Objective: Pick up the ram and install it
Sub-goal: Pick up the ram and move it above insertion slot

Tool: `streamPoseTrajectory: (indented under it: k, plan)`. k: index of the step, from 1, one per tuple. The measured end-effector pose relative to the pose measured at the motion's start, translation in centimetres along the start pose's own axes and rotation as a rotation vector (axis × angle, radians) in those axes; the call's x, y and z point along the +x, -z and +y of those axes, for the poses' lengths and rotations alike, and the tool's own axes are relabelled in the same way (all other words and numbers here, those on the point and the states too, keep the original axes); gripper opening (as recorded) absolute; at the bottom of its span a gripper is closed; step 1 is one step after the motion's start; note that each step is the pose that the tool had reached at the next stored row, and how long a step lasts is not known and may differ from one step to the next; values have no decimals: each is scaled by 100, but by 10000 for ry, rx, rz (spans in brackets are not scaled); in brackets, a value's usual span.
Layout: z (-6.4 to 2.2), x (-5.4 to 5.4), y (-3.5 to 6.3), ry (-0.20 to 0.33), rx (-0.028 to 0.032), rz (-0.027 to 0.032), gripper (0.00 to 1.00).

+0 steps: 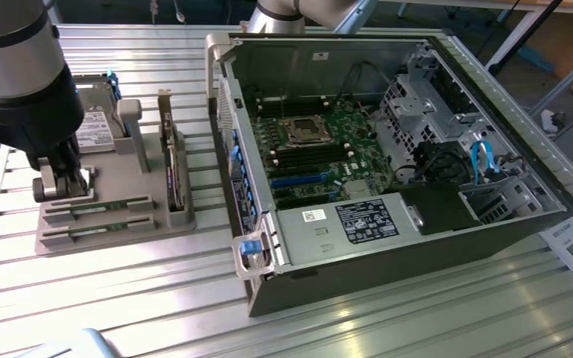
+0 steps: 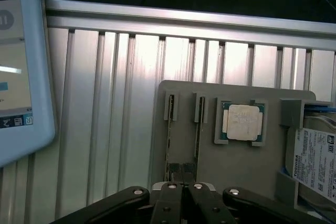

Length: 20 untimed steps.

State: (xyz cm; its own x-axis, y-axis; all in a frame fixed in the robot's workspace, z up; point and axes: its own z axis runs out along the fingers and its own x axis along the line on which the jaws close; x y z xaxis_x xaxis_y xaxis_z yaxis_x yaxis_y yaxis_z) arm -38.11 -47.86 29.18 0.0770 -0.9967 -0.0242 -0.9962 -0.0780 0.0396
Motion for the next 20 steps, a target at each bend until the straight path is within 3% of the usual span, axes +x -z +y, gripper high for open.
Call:
streamPoseTrajectory:
  k: [10, 11, 14, 20]
  plan:
    - [7, 5, -2, 5, 1, 0, 10]
    - [7, 5, -2, 5, 0, 0, 11]
    - [8, 5, -2, 5, 1, 0, 30]
    - [7, 6, -44, 6, 13, 1, 30]
